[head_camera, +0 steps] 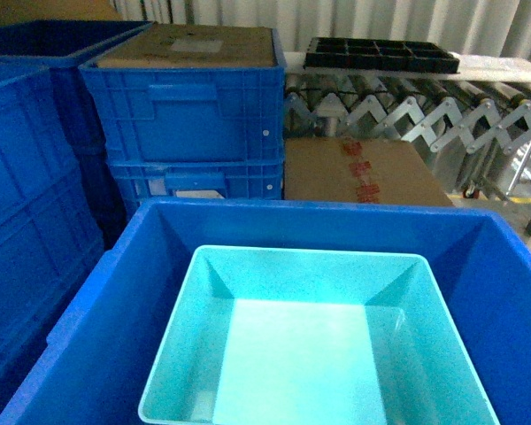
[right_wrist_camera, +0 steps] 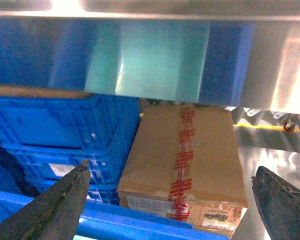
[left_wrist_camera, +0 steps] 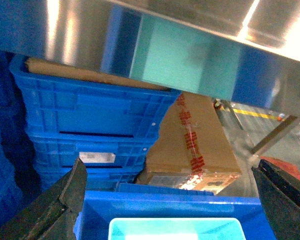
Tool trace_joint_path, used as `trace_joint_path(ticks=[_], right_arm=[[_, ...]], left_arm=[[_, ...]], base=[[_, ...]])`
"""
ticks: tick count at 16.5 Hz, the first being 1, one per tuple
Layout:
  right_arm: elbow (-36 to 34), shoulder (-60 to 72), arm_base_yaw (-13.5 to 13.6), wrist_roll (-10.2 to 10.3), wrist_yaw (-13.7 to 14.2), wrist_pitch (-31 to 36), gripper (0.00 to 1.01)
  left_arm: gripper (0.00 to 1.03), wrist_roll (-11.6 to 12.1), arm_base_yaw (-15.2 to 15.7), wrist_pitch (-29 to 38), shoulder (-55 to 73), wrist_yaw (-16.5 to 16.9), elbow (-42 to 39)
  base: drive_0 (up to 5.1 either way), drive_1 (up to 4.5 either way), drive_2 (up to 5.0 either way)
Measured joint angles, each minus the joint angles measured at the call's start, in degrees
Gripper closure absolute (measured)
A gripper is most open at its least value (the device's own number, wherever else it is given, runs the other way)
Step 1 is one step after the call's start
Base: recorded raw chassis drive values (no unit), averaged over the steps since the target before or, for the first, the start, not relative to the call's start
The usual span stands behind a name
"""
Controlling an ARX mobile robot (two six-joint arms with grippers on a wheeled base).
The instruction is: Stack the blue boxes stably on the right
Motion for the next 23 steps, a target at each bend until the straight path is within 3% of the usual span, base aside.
trace_joint_path(ticks=[2,5,8,9,10,12,13,14,16,18,19,20,22,23], right_arm=[[-2.1,-6.7,0.7,1.0,0.4,-1.4,0.03],[-4.9,-14.0,3.2,3.1,5.9,0.1,0.03],[-5.4,-13.5,3.1,4.2,6.1,-0.3,0.03],[-6.3,-13.9,3.5,2.9,9.4,-0.4,0.09],[-9.4,-15.6,3.2,0.9,11.6,1.6,0.19],[-17.6,-20.6,1.5,-1.4,11.3,5.1,0.37],[-21.7,-22.8,0.2,-1.8,11.1,6.8,0.48],[-24.8,-24.5,-0.5,-2.0,10.6,8.0,0.57],[-31.2,-27.9,-1.2,-2.6,8.7,10.0,0.79],[-35.8,-31.1,-2.5,-2.8,7.9,11.3,0.99],[-38.0,-33.0,-3.1,-3.0,7.6,11.6,0.99],[-39.3,-34.1,-3.5,-3.0,7.1,11.7,0.99],[-43.2,-37.9,-6.9,-3.1,2.7,11.6,0.99],[-44.3,-39.2,-8.0,-3.0,2.7,11.4,0.99]], left_arm=[[0.05,0.2,-0.3,-1.6,-6.6,-2.4,-2.7],[0.05,-0.3,0.8,1.2,-12.7,-3.1,-4.9],[0.05,-1.2,1.1,0.6,-12.0,-3.1,-5.0],[0.05,-1.2,1.1,0.7,-12.0,-3.2,-5.1],[0.12,2.0,1.0,7.2,-12.7,-6.5,-7.6],[0.30,10.0,2.8,13.5,-18.1,-8.1,-16.9],[0.41,13.1,4.0,16.3,-21.0,-7.5,-22.4],[0.50,14.6,5.1,18.2,-22.9,-6.9,-26.4],[0.72,16.5,6.6,21.0,-26.3,-5.0,-34.6],[0.92,17.0,8.0,23.0,-29.7,-3.6,-40.3],[1.02,16.9,8.7,24.2,-31.6,-3.0,-42.7],[1.01,17.0,9.2,24.5,-32.8,-2.5,-44.3],[1.01,17.0,10.3,25.0,-36.2,-1.3,-48.9],[1.01,17.0,11.2,25.0,-37.4,-0.3,-50.4]], base=[[0.0,0.00,0.0],[0.0,0.00,0.0],[0.0,0.00,0.0],[0.0,0.00,0.0],[0.0,0.00,0.0],[0.0,0.00,0.0],[0.0,0.00,0.0],[0.0,0.00,0.0],[0.0,0.00,0.0],[0.0,0.00,0.0],[0.0,0.00,0.0],[0.0,0.00,0.0],[0.0,0.00,0.0],[0.0,0.00,0.0]])
